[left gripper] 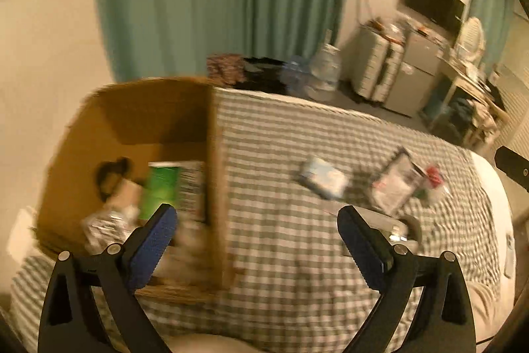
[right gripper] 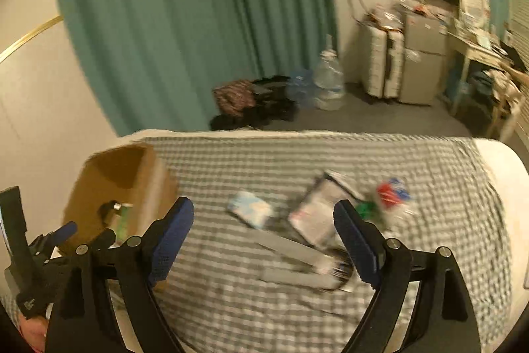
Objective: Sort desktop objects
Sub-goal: 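Grasp the white comb with the left tool while the right tool grasps the clear swab container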
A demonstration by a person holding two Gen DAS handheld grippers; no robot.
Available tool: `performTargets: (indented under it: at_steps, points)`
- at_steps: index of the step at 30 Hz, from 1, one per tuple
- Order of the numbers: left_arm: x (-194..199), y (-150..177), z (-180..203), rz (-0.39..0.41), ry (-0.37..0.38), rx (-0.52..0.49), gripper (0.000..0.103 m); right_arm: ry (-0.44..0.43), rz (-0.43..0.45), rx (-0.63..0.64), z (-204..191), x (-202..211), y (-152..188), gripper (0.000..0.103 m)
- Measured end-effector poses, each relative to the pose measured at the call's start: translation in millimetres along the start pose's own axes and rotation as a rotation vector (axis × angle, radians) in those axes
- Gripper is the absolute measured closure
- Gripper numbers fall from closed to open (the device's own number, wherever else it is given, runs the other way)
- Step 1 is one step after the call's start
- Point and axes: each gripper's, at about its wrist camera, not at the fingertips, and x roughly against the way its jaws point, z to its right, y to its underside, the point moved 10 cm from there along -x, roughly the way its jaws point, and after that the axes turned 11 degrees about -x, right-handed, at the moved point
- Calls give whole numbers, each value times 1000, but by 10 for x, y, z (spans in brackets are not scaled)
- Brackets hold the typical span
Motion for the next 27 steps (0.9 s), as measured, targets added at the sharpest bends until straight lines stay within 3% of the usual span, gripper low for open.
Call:
performTargets:
  at_steps: [6, 12, 15, 22, 27]
  points:
    - [-268, -6, 670, -29, 39, -68, 2, 88, 20, 6, 744, 51, 29, 11]
    - [-588, 88, 1152, -61, 66, -148, 2, 130, -3, -68, 1347, -235, 82, 10]
    - [-835, 252, 1435, -101, 125, -235, 2, 163, -30, -90, 1624, -460, 181, 10]
    - [-1248, 590, 1802, -176, 214, -419, 2, 153, -122, -121, 1985, -1033, 217, 10]
    - [-1494, 685, 1828, -212, 277, -419, 2, 153, -155, -74, 2017, -1465, 110, 10]
